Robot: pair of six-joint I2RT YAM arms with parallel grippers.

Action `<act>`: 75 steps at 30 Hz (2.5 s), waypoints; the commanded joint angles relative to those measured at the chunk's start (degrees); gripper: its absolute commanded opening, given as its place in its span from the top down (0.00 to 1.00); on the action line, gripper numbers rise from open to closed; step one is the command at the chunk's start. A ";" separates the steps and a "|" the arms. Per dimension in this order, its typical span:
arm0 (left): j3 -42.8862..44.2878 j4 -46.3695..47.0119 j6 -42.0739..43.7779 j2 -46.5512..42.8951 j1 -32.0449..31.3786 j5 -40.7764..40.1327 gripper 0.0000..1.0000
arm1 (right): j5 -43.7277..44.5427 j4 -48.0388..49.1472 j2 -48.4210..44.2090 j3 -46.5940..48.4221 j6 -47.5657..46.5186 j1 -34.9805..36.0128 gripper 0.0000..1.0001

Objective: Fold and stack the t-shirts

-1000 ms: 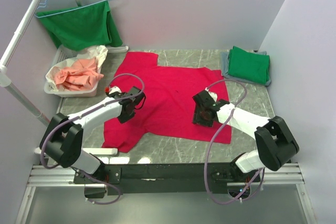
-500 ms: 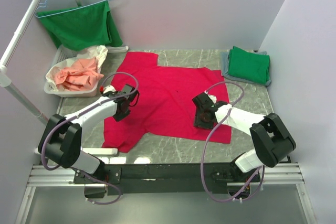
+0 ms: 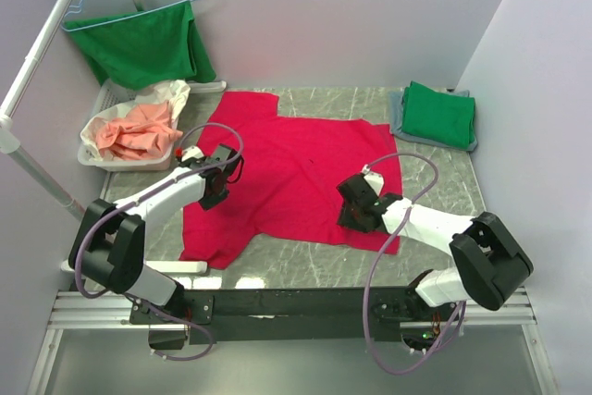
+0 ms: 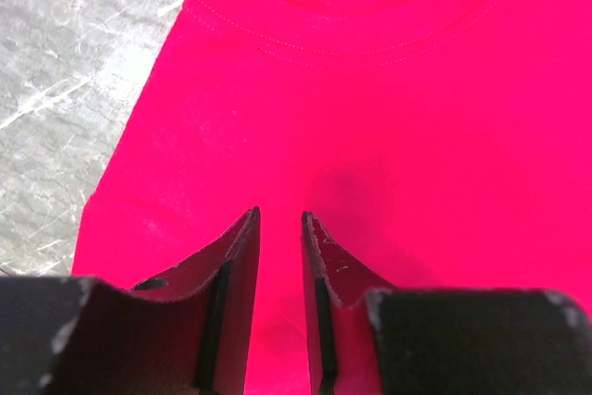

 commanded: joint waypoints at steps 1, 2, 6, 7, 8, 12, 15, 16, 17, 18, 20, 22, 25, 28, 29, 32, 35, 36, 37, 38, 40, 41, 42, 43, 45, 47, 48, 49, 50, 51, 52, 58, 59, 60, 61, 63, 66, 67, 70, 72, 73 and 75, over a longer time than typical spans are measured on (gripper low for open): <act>1.79 0.79 1.34 0.81 0.29 -0.17 0.70 | -10.37 -5.81 5.79 -10.67 9.88 4.42 0.52; 1.70 0.79 1.43 0.64 0.20 -0.17 0.70 | -10.10 -5.99 5.34 -10.76 10.59 4.69 0.52; 1.26 0.96 1.60 0.02 0.20 -0.17 0.70 | -7.03 -9.83 4.02 -9.28 13.14 7.05 0.52; 1.26 0.79 1.52 -0.24 0.20 -0.17 0.70 | -4.94 -10.99 3.41 -7.44 14.10 7.58 0.51; 1.17 0.79 1.52 -0.33 0.20 -0.26 0.70 | -3.35 -12.39 3.23 -6.29 14.37 8.11 0.51; 1.26 0.88 1.95 -0.60 0.29 -0.09 0.69 | 3.51 -20.38 3.14 1.61 14.46 8.91 0.50; 1.70 0.88 2.13 -0.77 0.29 0.18 0.70 | 10.53 -31.08 3.05 9.26 14.11 9.61 0.47; 1.79 0.96 2.22 -0.86 0.37 0.27 0.69 | 12.12 -33.39 3.23 13.02 14.20 9.61 0.46; 1.88 1.05 2.22 -0.86 0.29 0.35 0.69 | 16.05 -35.58 3.32 15.06 14.03 9.35 0.45; 1.88 1.49 2.39 -1.03 0.29 0.79 0.69 | 18.01 -39.78 3.49 17.08 14.11 9.43 0.43; 1.96 1.76 2.57 -0.86 0.29 1.06 0.70 | 21.17 -42.36 3.58 22.35 13.76 8.91 0.41; 2.31 1.58 2.83 -0.60 0.29 1.32 0.70 | 24.17 -43.87 3.41 25.52 11.75 8.03 0.39; 2.49 0.97 3.01 -0.86 0.29 0.97 0.70 | 23.66 -39.49 1.05 26.06 4.56 6.10 0.39; 2.14 1.14 3.19 -1.65 0.38 0.71 0.69 | 17.45 -30.99 -3.95 23.79 -4.39 3.55 0.37; 2.14 1.23 3.19 -1.74 0.38 0.88 0.69 | 15.41 -29.12 -5.28 23.08 -6.00 1.98 0.36; 2.40 1.14 3.36 -1.39 0.46 1.06 0.70 | 8.99 -22.52 -10.03 19.30 -12.86 -5.22 0.35; 2.67 1.05 3.45 -1.04 0.38 1.23 0.70 | 2.67 -18.65 -11.19 16.05 -18.57 -12.70 0.36; 2.49 1.14 3.45 -0.95 0.38 1.15 0.70 | 2.73 -18.30 -10.75 15.61 -19.72 -13.41 0.37; 2.41 1.23 3.45 -0.95 0.38 1.14 0.70 | 3.43 -18.12 -9.44 15.17 -19.64 -13.50 0.37; 2.32 1.32 3.54 -1.04 0.46 1.23 0.70 | 1.17 -17.68 -8.64 15.16 -19.64 -13.59 0.37; 2.32 1.32 3.45 -0.86 0.38 1.06 0.69 | 0.62 -16.36 -5.32 15.69 -19.29 -14.20 0.37; 2.32 1.23 3.28 -0.77 0.38 0.97 0.70 | -1.29 -16.10 -3.90 16.21 -19.20 -16.03 0.37; 2.49 1.23 3.36 -0.42 0.38 0.88 0.69 | -2.35 -15.49 -2.50 16.83 -18.76 -16.84 0.37; 2.41 1.14 3.28 -0.25 0.38 0.79 0.69 | -3.15 -14.70 -0.40 17.70 -18.67 -17.45 0.37; 2.58 0.53 2.84 0.63 0.46 0.36 0.69 | -4.90 -13.38 1.55 18.50 -18.32 -17.90 0.37; 2.32 0.35 2.40 1.25 0.55 -0.09 0.69 | -5.44 -13.11 4.89 19.91 -18.06 -17.99 0.37; 1.79 0.35 2.05 1.86 0.55 -0.09 0.69 | -6.31 -12.58 6.03 20.17 -18.14 -17.99 0.37; 1.35 0.70 1.78 2.04 0.55 0.09 0.69 | -6.49 -12.32 7.52 20.26 -18.06 -18.07 0.37; 0.91 0.62 1.52 2.30 0.73 0.26 0.69 | -6.58 -11.97 8.06 20.09 -18.06 -18.07 0.37; 0.04 0.61 0.73 2.83 0.81 0.35 0.69 | -6.67 -11.53 9.02 19.65 -17.97 -18.34 0.37; -0.49 1.31 0.64 3.09 1.08 0.88 0.69 | -6.85 -11.18 9.38 19.30 -17.97 -18.60 0.37; -1.90 2.28 0.11 4.41 1.43 1.58 0.70 | -7.46 -10.20 12.98 17.89 -18.41 -21.41 0.37; -1.82 2.28 0.20 4.33 1.43 1.50 0.69 | -7.38 -10.29 13.51 17.89 -18.67 -21.85 0.37; -1.81 2.28 0.29 4.24 1.52 1.41 0.69 | -7.46 -10.29 14.47 17.89 -18.93 -22.20 0.37; -1.73 2.20 0.37 4.32 1.52 1.32 0.69 | -7.38 -10.47 15.00 17.98 -19.02 -22.81 0.37; -1.55 1.93 0.46 4.15 1.60 1.14 0.69 | -5.97 -11.43 16.49 18.50 -19.38 -23.35 0.37; -1.46 1.84 0.37 3.89 1.69 1.14 0.69 | -5.09 -12.31 17.29 18.94 -19.64 -24.93 0.37; -1.46 1.76 0.55 3.80 1.78 1.14 0.69 | -5.35 -12.23 17.38 19.03 -19.73 -25.37 0.37; -1.29 1.41 0.64 3.88 1.78 1.06 0.69 | -3.52 -13.72 17.55 20.17 -19.55 -26.77 0.37; -1.29 1.23 0.73 3.80 1.78 0.97 0.69 | -2.45 -14.68 17.56 20.87 -19.90 -27.74 0.37; -1.37 1.32 0.64 3.71 1.78 0.88 0.69 | -2.54 -14.78 17.56 20.79 -19.90 -28.09 0.37; -1.64 1.41 0.73 3.53 1.78 0.97 0.69 | -1.84 -15.12 17.55 20.53 -19.64 -28.18 0.37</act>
